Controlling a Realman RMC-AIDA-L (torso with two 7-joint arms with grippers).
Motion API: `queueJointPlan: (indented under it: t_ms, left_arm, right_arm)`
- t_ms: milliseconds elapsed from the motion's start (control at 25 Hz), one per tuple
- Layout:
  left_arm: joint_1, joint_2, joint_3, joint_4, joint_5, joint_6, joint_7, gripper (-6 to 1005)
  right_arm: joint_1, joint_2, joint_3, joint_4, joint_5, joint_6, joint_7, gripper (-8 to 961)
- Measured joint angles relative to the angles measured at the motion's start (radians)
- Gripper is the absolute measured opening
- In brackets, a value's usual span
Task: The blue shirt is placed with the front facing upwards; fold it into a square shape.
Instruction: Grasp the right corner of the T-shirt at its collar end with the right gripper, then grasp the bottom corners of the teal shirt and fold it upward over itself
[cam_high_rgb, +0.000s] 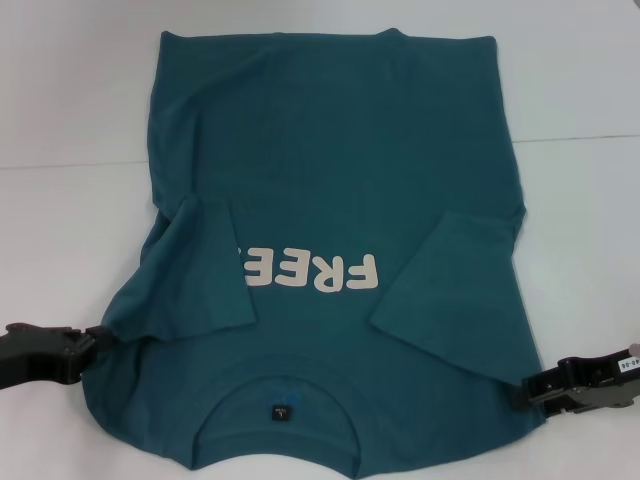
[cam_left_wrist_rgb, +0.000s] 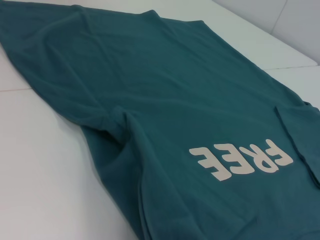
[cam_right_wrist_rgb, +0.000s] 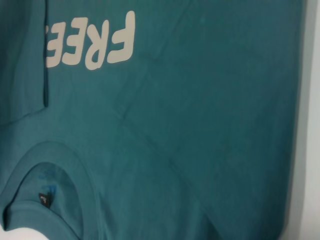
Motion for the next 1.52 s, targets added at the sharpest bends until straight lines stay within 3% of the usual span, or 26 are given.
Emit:
queueJointPlan:
  t_ms: [520,640,840,1280,1520]
  left_arm:
    - [0.001,0.000,0.000,0.000,0.000,0.000,0.000,2]
    - [0.001,0.000,0.000,-0.001,0.000,0.002,0.000,2]
    - [0.000,0.000,0.000,-0.001,0.000,0.003,0.000,1]
    - [-0.003,0.000,-0.005,0.003,-0.004,0.020,-0.010,2]
    - [0.001,0.003,-0.093,0.008,-0.005,0.095,-0.028,2]
  right_arm:
    - [0.001,-0.006,-0.002,0.002,-0.006,0.036,-0.035,355]
    - [0.000,-0.006,-0.001,-0.009,-0.005,0.023,-0.036,107]
    - [-0.011,-0.012,0.006,-0.027,0.002,0.006,-0.043,37]
    - [-0.014,-0.021,0.020,-0.034,0.062,-0.053,-0.072,44]
    - [-0.045,-0.030,0.116,-0.067,0.075,-0.109,-0.112,48]
